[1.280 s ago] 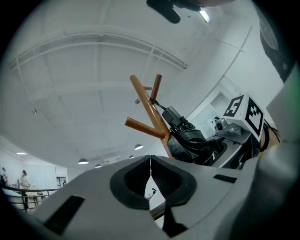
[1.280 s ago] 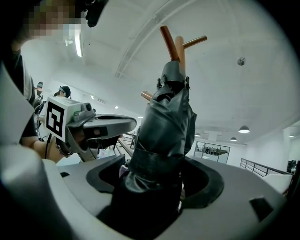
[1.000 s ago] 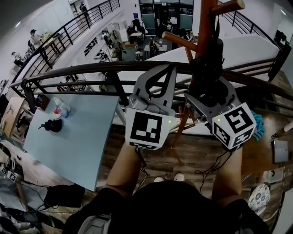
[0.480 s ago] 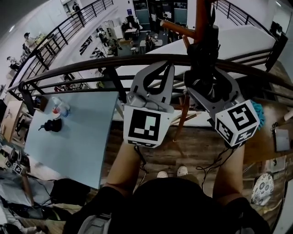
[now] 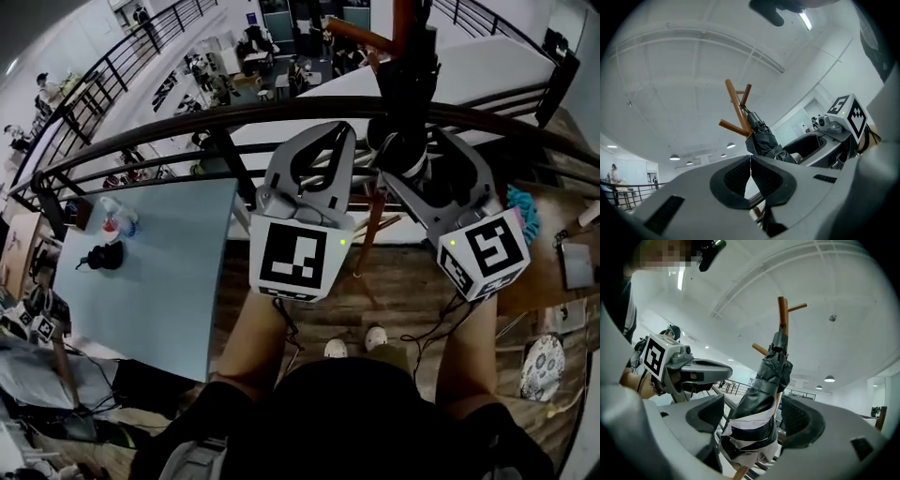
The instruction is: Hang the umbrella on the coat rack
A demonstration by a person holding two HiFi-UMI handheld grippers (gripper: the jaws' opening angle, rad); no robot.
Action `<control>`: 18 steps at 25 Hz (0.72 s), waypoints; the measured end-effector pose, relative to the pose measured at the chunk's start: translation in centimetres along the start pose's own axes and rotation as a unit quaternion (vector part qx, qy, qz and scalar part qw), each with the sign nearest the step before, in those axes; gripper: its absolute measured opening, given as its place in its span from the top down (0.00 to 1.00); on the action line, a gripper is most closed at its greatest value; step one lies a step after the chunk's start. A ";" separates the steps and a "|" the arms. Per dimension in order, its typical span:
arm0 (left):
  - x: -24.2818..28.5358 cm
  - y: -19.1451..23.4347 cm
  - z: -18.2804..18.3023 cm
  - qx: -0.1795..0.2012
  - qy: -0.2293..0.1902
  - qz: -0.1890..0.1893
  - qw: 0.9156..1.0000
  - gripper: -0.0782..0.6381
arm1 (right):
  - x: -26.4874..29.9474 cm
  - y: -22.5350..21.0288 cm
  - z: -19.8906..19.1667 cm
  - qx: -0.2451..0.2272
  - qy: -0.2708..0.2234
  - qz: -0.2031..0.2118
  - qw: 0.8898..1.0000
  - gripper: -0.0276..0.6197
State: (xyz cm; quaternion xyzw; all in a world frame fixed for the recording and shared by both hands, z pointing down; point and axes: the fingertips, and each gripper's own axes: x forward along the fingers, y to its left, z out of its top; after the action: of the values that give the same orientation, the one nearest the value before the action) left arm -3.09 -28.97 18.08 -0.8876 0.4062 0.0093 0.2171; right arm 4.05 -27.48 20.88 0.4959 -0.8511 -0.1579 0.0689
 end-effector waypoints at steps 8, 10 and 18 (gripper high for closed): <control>-0.6 -1.1 -0.7 -0.016 -0.023 -0.017 0.999 0.87 | -0.9 1.6 0.2 -0.059 -0.028 -0.022 0.998 0.40; -0.7 -1.3 -0.6 -0.020 -0.025 -0.021 0.999 0.87 | -1.1 1.8 0.5 -0.064 -0.035 -0.024 0.997 0.40; -1.7 -2.1 -0.9 -0.017 -0.024 -0.035 0.999 0.87 | -1.7 2.7 0.2 -0.079 -0.030 -0.021 0.996 0.40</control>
State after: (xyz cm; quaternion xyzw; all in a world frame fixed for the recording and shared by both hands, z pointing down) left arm -2.89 -26.86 19.98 -0.9043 0.3696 0.0300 0.2115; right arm 2.61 -24.76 21.65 0.5018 -0.8269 -0.2409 0.0794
